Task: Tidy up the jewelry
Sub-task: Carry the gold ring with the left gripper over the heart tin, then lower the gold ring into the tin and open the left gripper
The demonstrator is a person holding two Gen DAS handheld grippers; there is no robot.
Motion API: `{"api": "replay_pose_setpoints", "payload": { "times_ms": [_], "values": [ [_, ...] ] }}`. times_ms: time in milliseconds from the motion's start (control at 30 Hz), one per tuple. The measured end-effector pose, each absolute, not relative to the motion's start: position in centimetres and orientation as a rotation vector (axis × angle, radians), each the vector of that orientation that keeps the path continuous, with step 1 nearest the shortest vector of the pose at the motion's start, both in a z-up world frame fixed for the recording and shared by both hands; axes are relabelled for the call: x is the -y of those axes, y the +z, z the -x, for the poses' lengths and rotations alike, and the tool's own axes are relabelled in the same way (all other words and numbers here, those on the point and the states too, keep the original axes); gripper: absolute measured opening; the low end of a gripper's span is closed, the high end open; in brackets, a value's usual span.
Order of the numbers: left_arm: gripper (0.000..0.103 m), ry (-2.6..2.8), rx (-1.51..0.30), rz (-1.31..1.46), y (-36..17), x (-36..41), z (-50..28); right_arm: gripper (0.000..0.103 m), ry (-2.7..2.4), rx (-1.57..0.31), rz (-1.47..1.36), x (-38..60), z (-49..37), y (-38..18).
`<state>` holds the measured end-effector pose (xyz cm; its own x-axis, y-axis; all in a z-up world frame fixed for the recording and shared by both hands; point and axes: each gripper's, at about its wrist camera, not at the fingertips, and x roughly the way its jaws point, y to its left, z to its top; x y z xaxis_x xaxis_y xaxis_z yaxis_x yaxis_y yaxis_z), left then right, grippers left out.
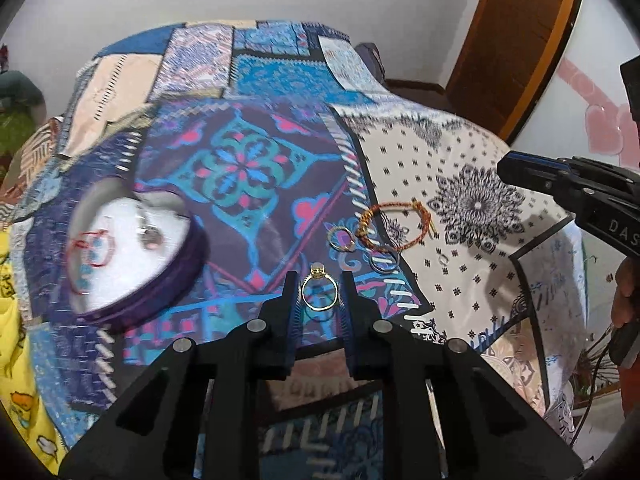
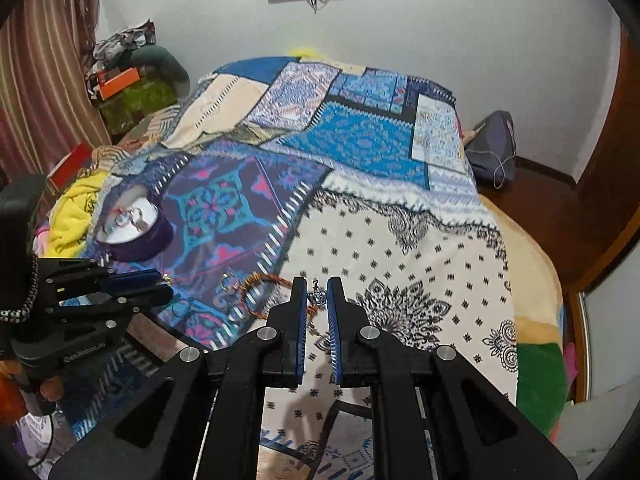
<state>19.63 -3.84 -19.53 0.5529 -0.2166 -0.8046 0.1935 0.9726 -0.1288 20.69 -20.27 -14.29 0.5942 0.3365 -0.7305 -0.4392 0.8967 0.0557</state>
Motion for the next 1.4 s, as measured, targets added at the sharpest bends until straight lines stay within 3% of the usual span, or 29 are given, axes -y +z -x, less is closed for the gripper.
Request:
{"api": "replay_pose_setpoints", "payload": {
  "times_ms": [700,1400],
  "values": [
    [0.018,-0.093,-0.771,0.059,-11.8,-4.5,-15.7,0.009,0.536,-0.729,0.109,13.4,-18.9,-10.7],
    [0.018,-0.051,-0.791,0.116,-14.0,-9.5,-17.5,0.009,0.717,-0.766,0.131,3.7,-21.0,-12.7]
  ]
}}
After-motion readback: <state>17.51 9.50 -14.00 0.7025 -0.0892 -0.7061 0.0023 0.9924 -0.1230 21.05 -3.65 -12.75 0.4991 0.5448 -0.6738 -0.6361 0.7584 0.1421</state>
